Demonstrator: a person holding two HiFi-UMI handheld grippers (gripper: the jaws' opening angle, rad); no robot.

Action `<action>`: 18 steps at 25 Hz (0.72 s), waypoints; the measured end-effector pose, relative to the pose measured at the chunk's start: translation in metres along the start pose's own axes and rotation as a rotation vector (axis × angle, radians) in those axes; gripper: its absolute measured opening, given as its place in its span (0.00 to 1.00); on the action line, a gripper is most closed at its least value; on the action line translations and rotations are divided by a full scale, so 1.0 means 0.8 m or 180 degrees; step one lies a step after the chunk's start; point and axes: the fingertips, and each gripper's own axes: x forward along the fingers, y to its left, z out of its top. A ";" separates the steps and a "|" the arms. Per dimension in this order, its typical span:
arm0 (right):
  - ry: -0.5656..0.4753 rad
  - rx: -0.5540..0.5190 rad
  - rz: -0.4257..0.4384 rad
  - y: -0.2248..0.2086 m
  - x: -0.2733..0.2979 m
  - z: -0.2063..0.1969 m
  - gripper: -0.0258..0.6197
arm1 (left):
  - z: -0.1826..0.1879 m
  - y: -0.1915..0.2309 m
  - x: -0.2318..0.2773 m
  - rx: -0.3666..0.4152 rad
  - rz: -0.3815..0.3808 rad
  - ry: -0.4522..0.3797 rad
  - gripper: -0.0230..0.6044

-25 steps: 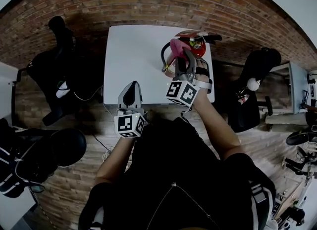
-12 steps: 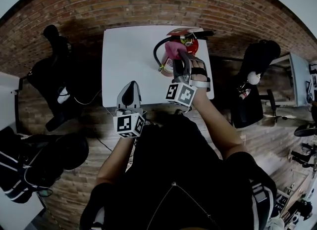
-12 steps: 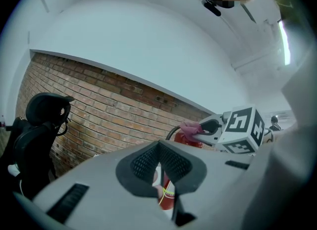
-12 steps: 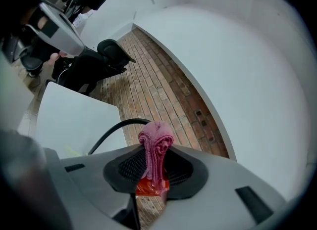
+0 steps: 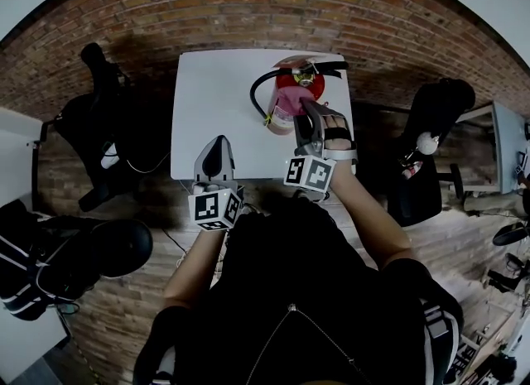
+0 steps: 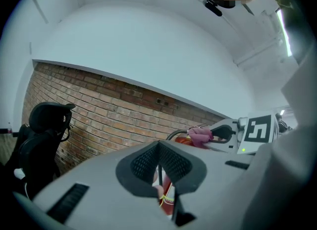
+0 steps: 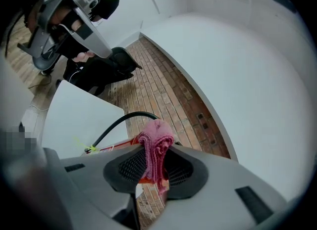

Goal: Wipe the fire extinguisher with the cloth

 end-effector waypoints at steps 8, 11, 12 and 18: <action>-0.0133 -0.0062 0.0038 -0.020 -0.011 -0.057 0.21 | 0.013 -0.048 0.020 0.0094 0.0101 -0.0056 0.05; -0.0137 -0.0002 0.0046 -0.028 -0.007 -0.080 0.21 | 0.021 -0.065 0.030 0.0145 0.0132 -0.0100 0.05; -0.0133 0.0012 0.0055 -0.030 -0.005 -0.088 0.21 | 0.023 -0.070 0.033 0.0162 0.0139 -0.0114 0.05; -0.0108 0.0035 0.0131 -0.040 0.013 -0.121 0.21 | 0.047 -0.106 0.053 0.0275 0.0137 -0.0198 0.05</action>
